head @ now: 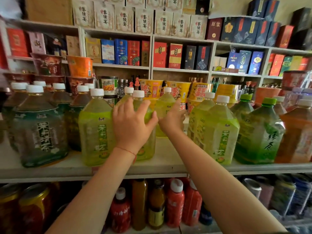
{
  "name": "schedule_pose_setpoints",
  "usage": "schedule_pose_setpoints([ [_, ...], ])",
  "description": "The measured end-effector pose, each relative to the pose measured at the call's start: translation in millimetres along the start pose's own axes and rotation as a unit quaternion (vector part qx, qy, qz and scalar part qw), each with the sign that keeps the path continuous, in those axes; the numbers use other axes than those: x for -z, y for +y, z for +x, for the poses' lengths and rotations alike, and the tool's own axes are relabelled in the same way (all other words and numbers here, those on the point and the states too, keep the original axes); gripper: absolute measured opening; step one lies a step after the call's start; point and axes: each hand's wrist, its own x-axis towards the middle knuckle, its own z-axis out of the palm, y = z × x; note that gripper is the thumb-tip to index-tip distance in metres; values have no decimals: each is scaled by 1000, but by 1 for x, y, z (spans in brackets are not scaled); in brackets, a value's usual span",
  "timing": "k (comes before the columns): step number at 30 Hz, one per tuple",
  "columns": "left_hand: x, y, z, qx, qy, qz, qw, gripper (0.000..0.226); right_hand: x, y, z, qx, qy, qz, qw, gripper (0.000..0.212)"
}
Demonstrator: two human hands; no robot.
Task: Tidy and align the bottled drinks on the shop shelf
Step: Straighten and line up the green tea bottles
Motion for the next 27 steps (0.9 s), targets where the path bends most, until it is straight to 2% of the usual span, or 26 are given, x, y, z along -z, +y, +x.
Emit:
schedule_pose_setpoints([
  [4, -1, 1, -2, 3, 7, 2, 1000, 38, -16, -4, 11, -21, 11, -35, 999, 118],
  [12, -3, -2, -1, 10, 10, -2, 1000, 36, -16, -1, 13, 14, 4, -56, 998, 120],
  [20, 0, -3, -2, 6, -15, -8, 1000, 39, 4, 2, -16, 36, -26, -79, 996, 120],
  [27, 8, 0, -2, 19, -45, -63, 997, 39, 20, 10, -48, 73, -16, -86, 993, 117],
])
